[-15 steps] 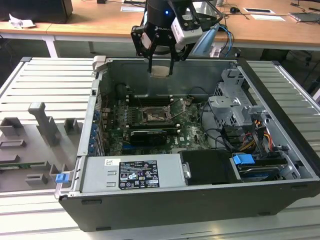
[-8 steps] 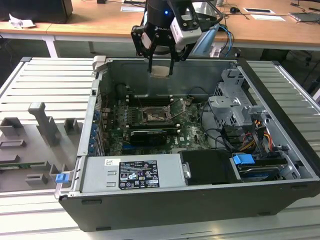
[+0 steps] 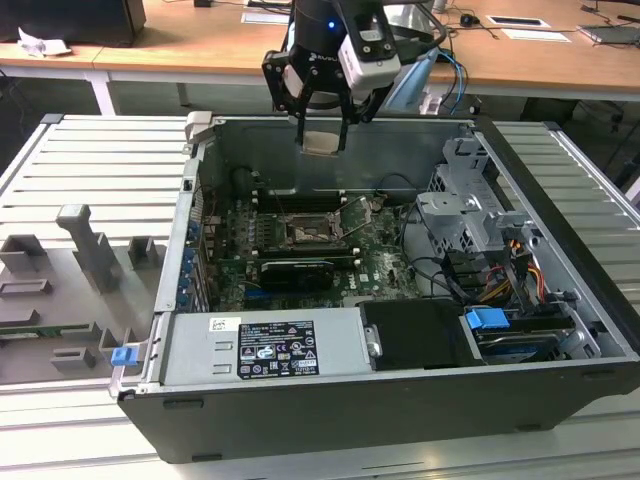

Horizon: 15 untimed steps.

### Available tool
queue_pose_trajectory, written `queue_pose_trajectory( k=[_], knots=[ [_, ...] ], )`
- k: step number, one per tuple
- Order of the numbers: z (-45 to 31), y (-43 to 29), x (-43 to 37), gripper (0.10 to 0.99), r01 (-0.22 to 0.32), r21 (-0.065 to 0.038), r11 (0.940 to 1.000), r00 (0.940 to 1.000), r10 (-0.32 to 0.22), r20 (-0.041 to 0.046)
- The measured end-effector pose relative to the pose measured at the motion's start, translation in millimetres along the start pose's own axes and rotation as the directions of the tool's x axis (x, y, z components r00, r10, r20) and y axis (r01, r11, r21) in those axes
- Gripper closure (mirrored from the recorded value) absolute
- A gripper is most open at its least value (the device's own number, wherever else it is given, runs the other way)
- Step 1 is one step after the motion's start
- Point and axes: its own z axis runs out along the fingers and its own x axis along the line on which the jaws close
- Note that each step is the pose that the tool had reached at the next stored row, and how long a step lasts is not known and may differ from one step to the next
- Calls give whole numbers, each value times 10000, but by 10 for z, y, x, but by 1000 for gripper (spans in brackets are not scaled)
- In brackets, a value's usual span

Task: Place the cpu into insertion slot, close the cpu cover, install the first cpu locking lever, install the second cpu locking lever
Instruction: 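Place the cpu into insertion slot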

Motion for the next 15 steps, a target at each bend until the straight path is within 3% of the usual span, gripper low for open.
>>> queue_pose_trajectory(
  k=[15],
  knots=[
    [4,0,0,557,-840,-19,9965,9964,841,62]
  ],
)
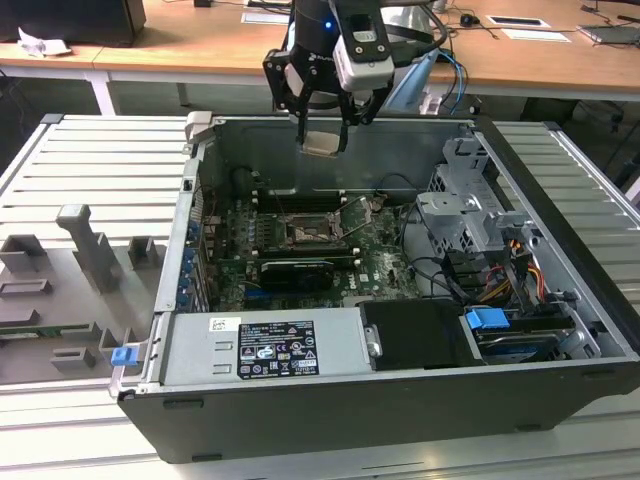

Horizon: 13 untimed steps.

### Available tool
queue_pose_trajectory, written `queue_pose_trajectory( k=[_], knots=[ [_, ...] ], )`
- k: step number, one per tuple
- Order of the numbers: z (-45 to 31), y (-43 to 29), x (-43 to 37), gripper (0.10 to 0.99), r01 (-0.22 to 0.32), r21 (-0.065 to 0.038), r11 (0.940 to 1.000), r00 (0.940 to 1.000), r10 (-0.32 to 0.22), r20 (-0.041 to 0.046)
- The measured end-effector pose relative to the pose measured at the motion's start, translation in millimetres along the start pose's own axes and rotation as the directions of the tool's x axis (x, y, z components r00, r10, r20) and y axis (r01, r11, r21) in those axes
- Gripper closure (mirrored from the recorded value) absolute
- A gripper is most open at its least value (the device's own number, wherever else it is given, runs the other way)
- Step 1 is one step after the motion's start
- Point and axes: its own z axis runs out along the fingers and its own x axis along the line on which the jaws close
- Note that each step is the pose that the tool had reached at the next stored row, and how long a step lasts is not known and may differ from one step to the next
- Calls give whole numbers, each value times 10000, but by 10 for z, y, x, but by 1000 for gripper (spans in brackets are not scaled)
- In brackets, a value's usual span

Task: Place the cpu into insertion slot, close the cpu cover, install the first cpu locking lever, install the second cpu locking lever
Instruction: 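Place the cpu into insertion slot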

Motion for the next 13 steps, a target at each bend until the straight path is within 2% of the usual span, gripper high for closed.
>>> queue_pose_trajectory(
  k=[5,10,13],
  knots=[
    [7,0,0,557,-400,-8,9992,9992,400,30],
    [32,-2,-1,557,-988,-14,9951,9951,988,76],
    [46,-3,-1,557,-1022,-15,9948,9947,1022,76]
  ],
)
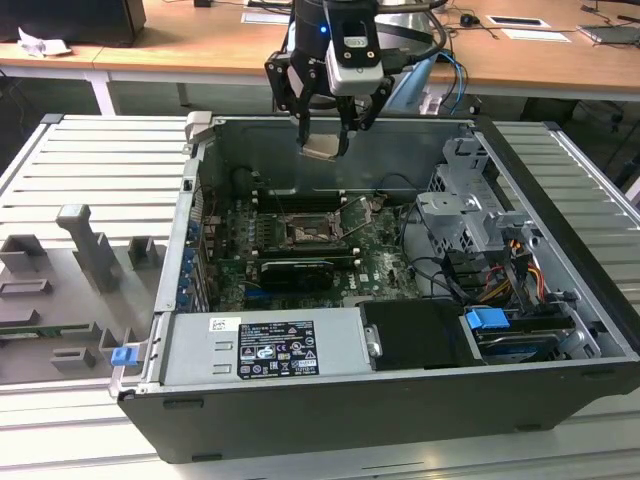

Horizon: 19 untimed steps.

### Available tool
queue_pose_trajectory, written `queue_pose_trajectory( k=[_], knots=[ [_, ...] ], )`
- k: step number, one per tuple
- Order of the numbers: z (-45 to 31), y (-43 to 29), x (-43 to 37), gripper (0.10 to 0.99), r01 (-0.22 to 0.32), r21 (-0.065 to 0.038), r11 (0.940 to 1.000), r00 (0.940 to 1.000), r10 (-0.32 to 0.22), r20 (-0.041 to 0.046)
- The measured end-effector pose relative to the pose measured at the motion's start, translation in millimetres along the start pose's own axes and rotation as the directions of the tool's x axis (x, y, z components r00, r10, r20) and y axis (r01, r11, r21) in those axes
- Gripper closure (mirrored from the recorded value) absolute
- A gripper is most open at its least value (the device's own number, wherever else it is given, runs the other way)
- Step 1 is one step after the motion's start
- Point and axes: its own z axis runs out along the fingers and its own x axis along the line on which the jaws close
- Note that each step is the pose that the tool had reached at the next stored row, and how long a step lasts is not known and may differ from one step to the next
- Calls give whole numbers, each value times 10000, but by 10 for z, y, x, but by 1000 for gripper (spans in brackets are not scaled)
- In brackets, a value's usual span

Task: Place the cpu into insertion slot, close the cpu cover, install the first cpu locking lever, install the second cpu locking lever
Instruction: 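Place the cpu into insertion slot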

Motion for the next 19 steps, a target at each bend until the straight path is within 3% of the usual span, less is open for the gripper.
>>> queue_pose_trajectory(
  k=[19],
  knots=[
    [66,-5,-2,557,-138,32,9999,9999,138,14]
  ],
)
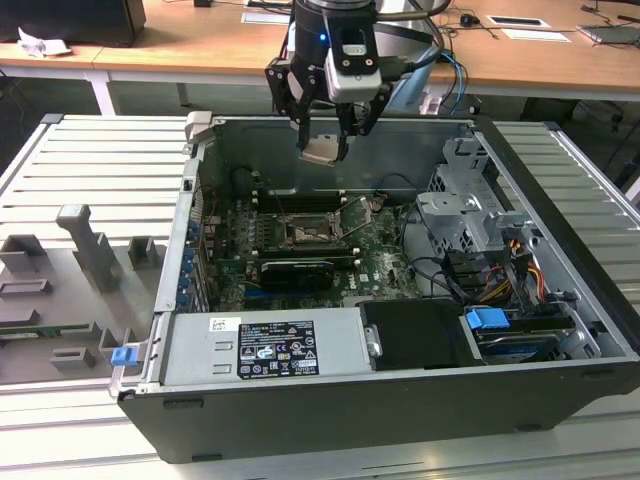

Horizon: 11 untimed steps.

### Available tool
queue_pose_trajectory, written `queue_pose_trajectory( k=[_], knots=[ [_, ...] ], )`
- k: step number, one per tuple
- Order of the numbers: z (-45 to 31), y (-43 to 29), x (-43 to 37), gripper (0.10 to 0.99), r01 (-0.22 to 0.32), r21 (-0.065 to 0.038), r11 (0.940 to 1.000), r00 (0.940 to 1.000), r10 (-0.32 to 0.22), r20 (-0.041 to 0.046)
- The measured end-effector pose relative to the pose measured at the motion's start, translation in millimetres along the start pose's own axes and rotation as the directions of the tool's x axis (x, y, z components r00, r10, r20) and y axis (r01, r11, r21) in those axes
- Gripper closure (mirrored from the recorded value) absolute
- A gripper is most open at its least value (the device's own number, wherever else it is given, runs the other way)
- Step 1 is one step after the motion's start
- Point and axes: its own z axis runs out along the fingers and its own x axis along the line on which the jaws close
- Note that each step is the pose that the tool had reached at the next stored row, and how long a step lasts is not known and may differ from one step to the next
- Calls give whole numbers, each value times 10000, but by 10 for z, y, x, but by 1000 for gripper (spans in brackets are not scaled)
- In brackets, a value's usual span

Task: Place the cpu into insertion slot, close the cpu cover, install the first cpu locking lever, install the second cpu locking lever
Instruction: 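Place the cpu into insertion slot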

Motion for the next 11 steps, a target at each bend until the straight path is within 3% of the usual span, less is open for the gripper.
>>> queue_pose_trajectory(
  k=[11],
  knots=[
    [20,-1,0,557,-882,-7,9961,9961,882,67]
  ],
)
